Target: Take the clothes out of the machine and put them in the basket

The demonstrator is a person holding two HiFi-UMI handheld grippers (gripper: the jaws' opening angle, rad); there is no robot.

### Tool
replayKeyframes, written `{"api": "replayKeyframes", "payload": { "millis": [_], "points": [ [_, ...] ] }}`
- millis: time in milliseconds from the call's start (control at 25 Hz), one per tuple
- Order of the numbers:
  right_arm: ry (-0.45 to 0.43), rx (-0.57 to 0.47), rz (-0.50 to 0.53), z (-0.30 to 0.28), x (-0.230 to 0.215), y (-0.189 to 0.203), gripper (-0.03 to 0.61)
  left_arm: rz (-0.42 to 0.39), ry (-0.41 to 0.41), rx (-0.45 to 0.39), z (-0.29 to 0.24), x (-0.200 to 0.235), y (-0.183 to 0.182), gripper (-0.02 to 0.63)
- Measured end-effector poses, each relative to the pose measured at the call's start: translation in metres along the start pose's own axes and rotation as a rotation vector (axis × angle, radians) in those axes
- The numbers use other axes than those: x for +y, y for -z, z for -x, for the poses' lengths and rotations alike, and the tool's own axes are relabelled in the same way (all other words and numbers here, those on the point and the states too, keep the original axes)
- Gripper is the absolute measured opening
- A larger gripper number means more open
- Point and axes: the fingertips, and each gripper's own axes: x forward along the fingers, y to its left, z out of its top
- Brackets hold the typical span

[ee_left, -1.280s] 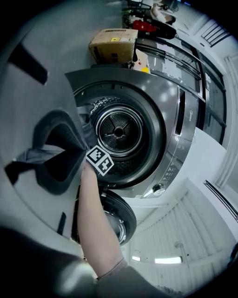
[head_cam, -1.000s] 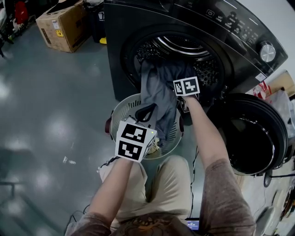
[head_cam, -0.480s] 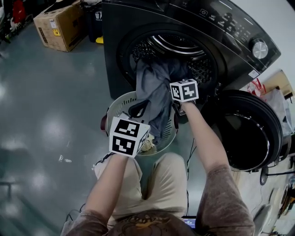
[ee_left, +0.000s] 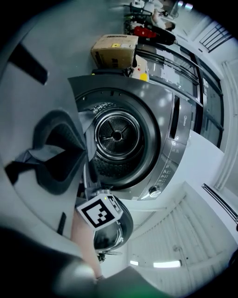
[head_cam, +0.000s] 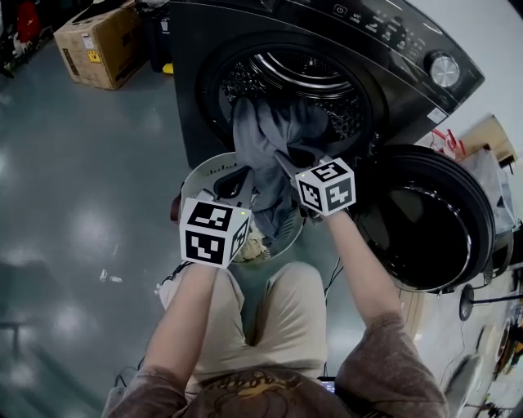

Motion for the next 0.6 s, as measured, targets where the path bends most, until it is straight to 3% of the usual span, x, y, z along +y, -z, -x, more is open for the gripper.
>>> {"api": "replayKeyframes", "payload": {
  "millis": [320, 600],
  "points": [
    [-0.064, 0.028, 0.068, 0.036, 0.057, 0.031, 0.060, -0.004, -0.002, -0.003, -0.007, -0.007, -0.001, 0.003],
    [-0.150, 0.022, 0.018, 0.057, 0.089, 0.046, 0.054, -0.009, -0.001, -0.007, -0.012, -0.014, -0.003, 0.003]
  ]
}}
